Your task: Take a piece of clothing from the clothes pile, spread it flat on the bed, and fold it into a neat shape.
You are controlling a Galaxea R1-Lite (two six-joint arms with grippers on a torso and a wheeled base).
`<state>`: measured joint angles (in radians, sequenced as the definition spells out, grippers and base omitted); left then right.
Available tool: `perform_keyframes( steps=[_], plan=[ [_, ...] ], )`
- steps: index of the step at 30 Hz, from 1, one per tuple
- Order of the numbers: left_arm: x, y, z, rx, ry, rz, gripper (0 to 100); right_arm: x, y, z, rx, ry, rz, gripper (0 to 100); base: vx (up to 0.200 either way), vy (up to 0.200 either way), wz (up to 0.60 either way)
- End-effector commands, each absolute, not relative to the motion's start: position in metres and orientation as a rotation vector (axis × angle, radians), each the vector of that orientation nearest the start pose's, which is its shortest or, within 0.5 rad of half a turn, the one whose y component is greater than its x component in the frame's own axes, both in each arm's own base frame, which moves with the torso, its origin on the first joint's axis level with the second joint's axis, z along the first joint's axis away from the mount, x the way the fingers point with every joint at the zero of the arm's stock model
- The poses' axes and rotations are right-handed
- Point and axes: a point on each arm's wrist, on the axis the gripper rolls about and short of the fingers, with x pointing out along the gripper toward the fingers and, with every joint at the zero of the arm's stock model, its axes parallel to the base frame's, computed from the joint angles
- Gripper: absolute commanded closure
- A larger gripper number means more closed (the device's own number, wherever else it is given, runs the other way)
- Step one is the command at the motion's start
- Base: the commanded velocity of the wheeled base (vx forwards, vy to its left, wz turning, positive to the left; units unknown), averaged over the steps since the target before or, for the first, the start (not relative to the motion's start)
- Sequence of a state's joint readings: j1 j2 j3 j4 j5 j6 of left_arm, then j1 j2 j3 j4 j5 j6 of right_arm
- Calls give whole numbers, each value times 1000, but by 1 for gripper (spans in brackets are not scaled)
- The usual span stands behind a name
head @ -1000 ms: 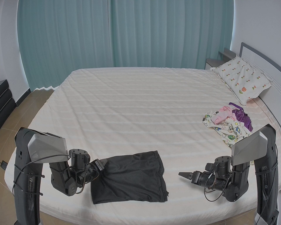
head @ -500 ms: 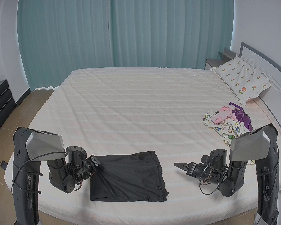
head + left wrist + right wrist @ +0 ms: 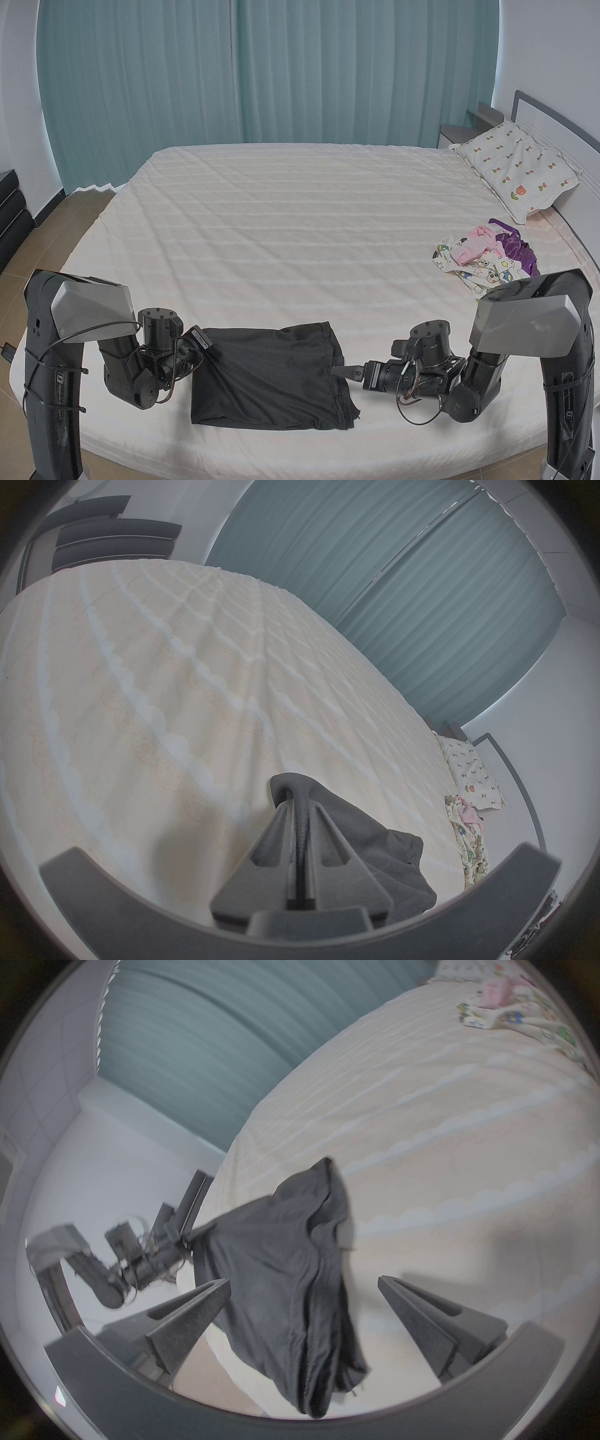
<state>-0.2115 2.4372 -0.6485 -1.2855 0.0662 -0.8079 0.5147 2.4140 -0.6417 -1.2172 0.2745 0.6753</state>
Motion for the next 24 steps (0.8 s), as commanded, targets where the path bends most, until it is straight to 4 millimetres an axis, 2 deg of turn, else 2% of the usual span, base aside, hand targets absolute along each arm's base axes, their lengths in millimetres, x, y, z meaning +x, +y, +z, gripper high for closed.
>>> perform_keyframes(
  steps=[1, 13, 14, 18, 24],
  plan=[
    [344, -72, -43, -719, 536, 71, 100, 289, 197, -50, 456, 825, 609, 0, 0, 0, 0],
    [343, -73, -46, -716, 544, 75, 100, 273, 206, -70, 279, 863, 608, 0, 0, 0, 0],
    [344, -73, -47, -715, 545, 77, 100, 271, 205, -72, 257, 864, 612, 100, 0, 0, 0],
    [344, -73, -49, -713, 546, 77, 100, 264, 203, -78, 171, 867, 596, 100, 0, 0, 0],
    [343, -73, -51, -705, 554, 86, 100, 262, 202, -67, 165, 869, 593, 100, 0, 0, 0]
  ],
)
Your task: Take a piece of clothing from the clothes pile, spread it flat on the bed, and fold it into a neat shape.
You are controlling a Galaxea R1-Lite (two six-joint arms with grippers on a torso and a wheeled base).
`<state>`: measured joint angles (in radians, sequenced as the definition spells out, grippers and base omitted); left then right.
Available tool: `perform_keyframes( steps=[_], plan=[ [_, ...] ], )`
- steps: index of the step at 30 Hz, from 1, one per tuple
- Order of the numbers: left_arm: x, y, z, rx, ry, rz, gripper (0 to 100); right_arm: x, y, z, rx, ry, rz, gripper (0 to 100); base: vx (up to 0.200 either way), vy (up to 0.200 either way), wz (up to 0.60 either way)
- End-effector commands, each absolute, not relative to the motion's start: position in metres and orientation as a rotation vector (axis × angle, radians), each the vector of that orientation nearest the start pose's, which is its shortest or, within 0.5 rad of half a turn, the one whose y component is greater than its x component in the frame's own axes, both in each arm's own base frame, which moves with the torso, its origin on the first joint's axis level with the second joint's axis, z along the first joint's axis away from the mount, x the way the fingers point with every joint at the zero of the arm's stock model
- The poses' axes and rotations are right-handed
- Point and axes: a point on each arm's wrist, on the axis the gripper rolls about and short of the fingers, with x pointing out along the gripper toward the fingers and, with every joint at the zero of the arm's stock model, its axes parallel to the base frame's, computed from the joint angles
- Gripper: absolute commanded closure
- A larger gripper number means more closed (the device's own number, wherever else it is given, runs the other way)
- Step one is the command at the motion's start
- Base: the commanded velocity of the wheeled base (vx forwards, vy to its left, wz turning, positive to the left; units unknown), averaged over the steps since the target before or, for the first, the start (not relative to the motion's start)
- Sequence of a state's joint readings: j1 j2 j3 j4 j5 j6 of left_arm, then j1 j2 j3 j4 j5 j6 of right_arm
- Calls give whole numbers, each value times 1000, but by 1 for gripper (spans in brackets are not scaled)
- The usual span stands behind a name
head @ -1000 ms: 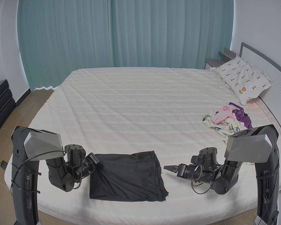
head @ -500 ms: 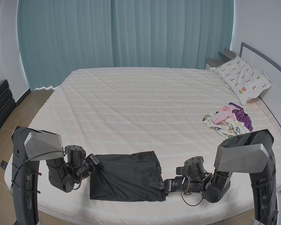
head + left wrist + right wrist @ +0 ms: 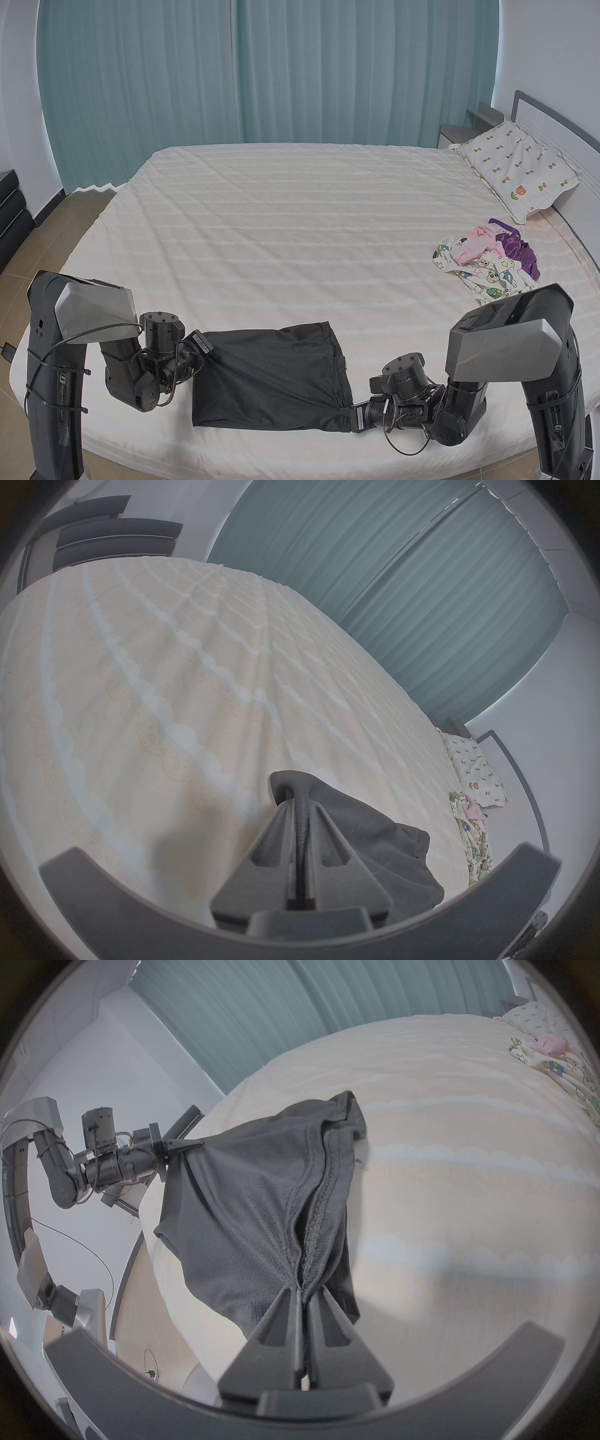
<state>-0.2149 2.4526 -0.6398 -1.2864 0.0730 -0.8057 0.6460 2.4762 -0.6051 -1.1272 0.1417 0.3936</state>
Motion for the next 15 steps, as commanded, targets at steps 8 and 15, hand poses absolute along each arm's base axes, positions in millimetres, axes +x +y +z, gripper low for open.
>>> perform_keyframes(
  steps=[8, 15],
  plan=[
    [342, -72, -60, -675, 566, 111, 100, 264, 198, -55, 158, 905, 568, 100, 0, 0, 0],
    [342, -72, -61, -671, 568, 110, 100, 262, 197, -52, 142, 934, 558, 100, 0, 0, 0]
  ],
)
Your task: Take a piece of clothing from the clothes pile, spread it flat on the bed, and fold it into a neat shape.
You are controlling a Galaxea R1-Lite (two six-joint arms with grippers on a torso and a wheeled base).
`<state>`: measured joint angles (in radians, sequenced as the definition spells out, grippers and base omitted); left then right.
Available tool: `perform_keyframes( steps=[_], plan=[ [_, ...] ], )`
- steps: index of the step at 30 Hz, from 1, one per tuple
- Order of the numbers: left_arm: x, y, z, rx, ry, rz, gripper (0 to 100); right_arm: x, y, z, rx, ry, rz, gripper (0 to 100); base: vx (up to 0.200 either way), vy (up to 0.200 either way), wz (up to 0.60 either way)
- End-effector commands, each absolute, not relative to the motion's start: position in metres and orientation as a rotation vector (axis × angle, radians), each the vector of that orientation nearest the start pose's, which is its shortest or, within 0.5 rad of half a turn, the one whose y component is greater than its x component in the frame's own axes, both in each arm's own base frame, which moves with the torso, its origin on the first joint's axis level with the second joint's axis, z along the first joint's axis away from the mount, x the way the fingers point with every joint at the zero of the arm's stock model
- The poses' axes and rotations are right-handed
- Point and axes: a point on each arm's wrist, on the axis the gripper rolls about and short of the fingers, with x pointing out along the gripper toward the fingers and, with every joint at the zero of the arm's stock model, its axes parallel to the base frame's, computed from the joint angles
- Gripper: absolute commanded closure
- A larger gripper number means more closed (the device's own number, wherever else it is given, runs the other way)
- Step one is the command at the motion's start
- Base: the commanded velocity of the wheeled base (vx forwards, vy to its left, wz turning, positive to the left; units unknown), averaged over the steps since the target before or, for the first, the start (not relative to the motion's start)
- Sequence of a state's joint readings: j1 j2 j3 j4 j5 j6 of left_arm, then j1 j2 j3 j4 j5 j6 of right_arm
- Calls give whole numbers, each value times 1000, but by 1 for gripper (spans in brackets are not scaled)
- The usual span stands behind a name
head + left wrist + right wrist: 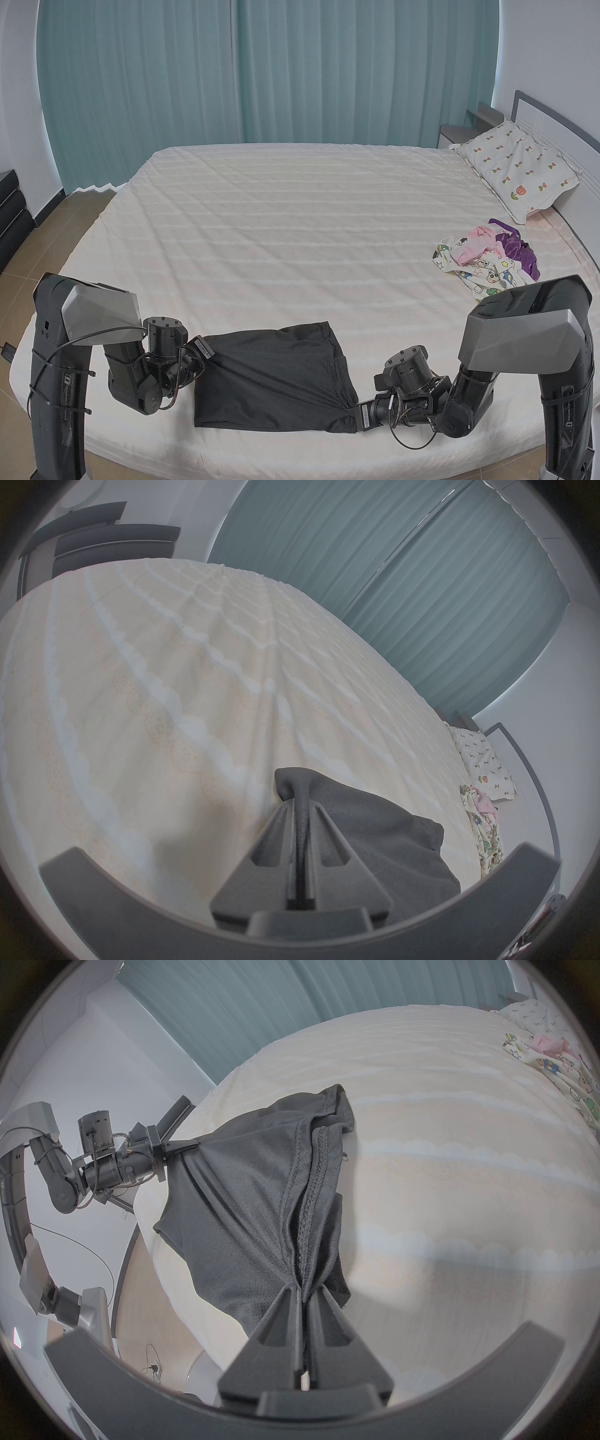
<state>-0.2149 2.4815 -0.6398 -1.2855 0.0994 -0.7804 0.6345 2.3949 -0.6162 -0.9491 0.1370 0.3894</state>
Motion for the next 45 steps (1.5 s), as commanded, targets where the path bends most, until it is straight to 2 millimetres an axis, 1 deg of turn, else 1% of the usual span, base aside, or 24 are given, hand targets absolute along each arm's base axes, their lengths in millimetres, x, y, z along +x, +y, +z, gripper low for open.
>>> perform_keyframes(
  steps=[1, 4, 5, 6, 9, 12, 13, 15, 17, 19, 22, 23, 24, 25, 28, 32, 36, 40, 45],
  plan=[
    [342, -72, -61, -669, 567, 111, 100, 262, 197, -52, 134, 935, 561, 100, 0, 0, 0],
    [341, -73, -61, -667, 571, 109, 100, 262, 198, -53, 115, 936, 556, 100, 0, 0, 0],
    [340, -72, -61, -669, 573, 109, 100, 263, 198, -54, 108, 939, 543, 0, 0, 0, 0],
    [340, -72, -60, -669, 570, 108, 0, 263, 198, -54, 100, 942, 533, 0, 0, 0, 0],
    [340, -72, -59, -674, 570, 110, 0, 265, 198, -52, 101, 927, 534, 0, 0, 0, 0],
    [338, -71, -58, -678, 570, 115, 0, 268, 197, -45, 121, 901, 529, 0, 0, 0, 0],
    [336, -68, -53, -685, 560, 120, 0, 276, 191, -33, 153, 857, 518, 0, 0, 0, 0],
    [331, -61, -41, -710, 529, 121, 0, 289, 180, -18, 190, 807, 492, 0, 0, 0, 0],
    [325, -52, -29, -739, 495, 116, 0, 298, 172, -9, 215, 775, 476, 0, 0, 0, 0],
    [320, -44, -19, -760, 482, 91, 0, 308, 168, -5, 242, 747, 461, 0, 0, 0, 0],
    [308, -42, -13, -775, 532, 6, 0, 326, 175, 4, 320, 701, 445, 0, 0, 0, 0],
    [308, -42, -13, -775, 532, 6, 0, 326, 175, 4, 320, 701, 445, 0, 0, 0, 0],
    [305, -42, -10, -785, 547, -30, 0, 340, 183, 7, 387, 689, 429, 0, 0, 0, 0],
    [304, -43, -9, -787, 549, -39, 0, 347, 188, 7, 412, 691, 421, 0, 0, 0, 0],
    [304, -43, -11, -791, 557, -38, 0, 363, 201, 4, 448, 719, 408, 0, 0, 0, 0],
    [305, -43, -11, -796, 552, -37, 0, 383, 212, -5, 467, 752, 385, 0, 0, 0, 0],
    [305, -43, -11, -797, 549, -33, 0, 389, 214, -9, 468, 764, 379, 0, 0, 0, 0],
    [306, -43, -13, -798, 552, -29, 0, 394, 220, -26, 464, 774, 376, 0, 0, 0, 0],
    [305, -44, -14, -796, 561, -30, 0, 403, 231, -43, 448, 757, 350, 0, 200, 0, 0]
  ],
)
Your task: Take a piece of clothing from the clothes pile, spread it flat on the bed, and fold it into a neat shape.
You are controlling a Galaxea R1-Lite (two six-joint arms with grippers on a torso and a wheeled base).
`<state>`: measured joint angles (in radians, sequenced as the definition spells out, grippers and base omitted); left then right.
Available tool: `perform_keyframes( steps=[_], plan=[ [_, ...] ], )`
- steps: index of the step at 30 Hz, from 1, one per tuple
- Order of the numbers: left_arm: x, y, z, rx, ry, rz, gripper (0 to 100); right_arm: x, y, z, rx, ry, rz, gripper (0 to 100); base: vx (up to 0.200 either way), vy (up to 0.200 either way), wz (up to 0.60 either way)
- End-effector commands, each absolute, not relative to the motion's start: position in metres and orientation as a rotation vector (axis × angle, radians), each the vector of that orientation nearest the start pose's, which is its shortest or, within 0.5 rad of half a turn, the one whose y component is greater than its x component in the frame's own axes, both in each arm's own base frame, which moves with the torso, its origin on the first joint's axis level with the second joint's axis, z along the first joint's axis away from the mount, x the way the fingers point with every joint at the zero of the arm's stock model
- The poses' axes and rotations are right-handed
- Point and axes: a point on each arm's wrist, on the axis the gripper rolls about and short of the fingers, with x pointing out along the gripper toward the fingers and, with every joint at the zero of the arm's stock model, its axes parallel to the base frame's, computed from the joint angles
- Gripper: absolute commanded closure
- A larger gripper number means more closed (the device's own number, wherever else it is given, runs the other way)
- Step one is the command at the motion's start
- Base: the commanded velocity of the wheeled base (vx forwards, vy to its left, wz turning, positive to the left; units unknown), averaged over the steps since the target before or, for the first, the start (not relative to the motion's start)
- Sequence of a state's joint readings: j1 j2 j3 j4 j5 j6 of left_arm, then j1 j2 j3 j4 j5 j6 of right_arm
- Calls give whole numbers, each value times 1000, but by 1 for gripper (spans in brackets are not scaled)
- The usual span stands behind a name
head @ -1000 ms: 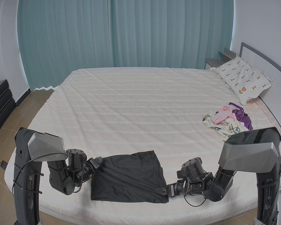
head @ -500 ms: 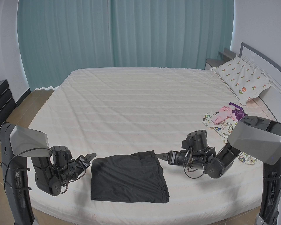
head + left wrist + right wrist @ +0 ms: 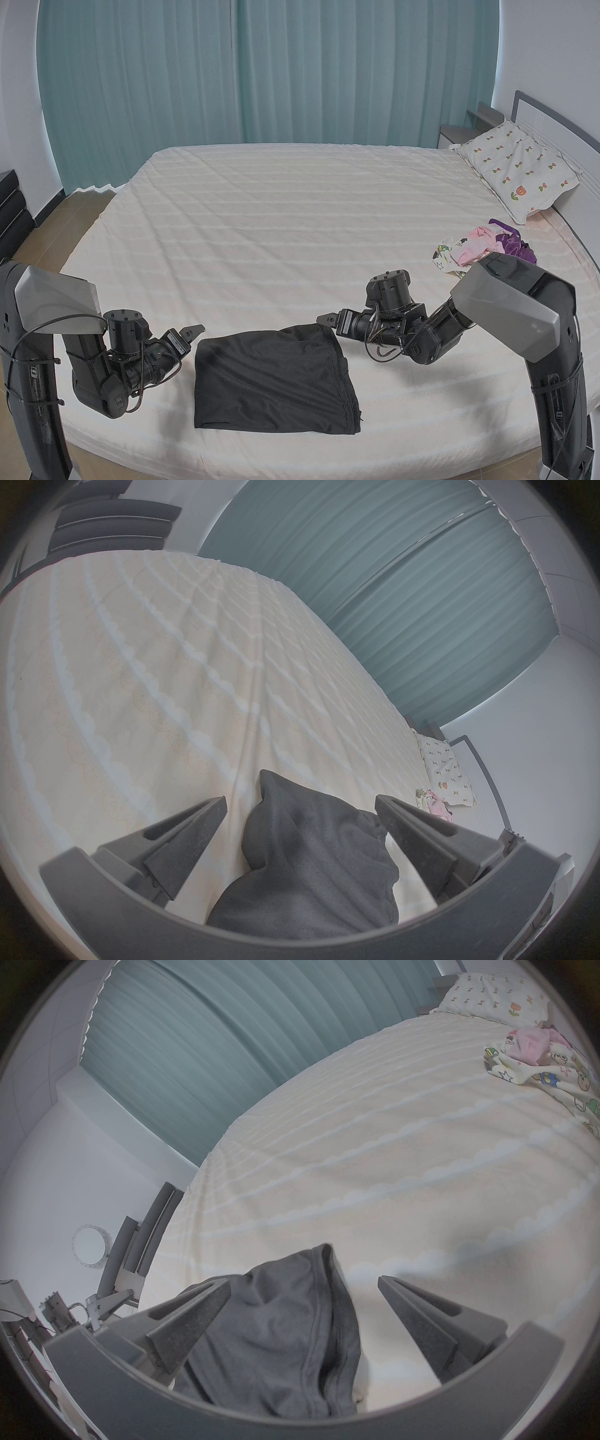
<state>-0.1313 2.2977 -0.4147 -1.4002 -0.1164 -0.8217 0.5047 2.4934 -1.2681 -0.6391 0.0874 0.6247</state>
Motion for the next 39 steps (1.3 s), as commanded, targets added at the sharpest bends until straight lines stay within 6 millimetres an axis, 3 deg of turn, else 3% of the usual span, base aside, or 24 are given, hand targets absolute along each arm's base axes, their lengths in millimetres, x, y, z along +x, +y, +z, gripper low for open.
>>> perform_keyframes(
  steps=[1, 9, 16, 17, 24, 39],
  plan=[
    [305, -44, -14, -796, 560, -31, 0, 404, 233, -44, 447, 751, 351, 0, 200, 0, 0],
    [306, -44, -18, -794, 569, -25, 0, 409, 245, -59, 443, 751, 366, 0, 0, 0, 0],
    [308, -43, -20, -797, 568, -22, 0, 403, 248, -60, 438, 767, 375, 0, 0, 0, 0],
    [308, -43, -20, -797, 568, -22, 0, 403, 248, -60, 437, 769, 376, 100, 0, 0, 0],
    [308, -43, -21, -797, 571, -20, 0, 407, 249, -58, 479, 766, 361, 100, 0, 0, 0],
    [309, -43, -22, -797, 573, -18, 0, 439, 234, -44, 565, 642, 267, 100, 0, 0, 0]
  ],
)
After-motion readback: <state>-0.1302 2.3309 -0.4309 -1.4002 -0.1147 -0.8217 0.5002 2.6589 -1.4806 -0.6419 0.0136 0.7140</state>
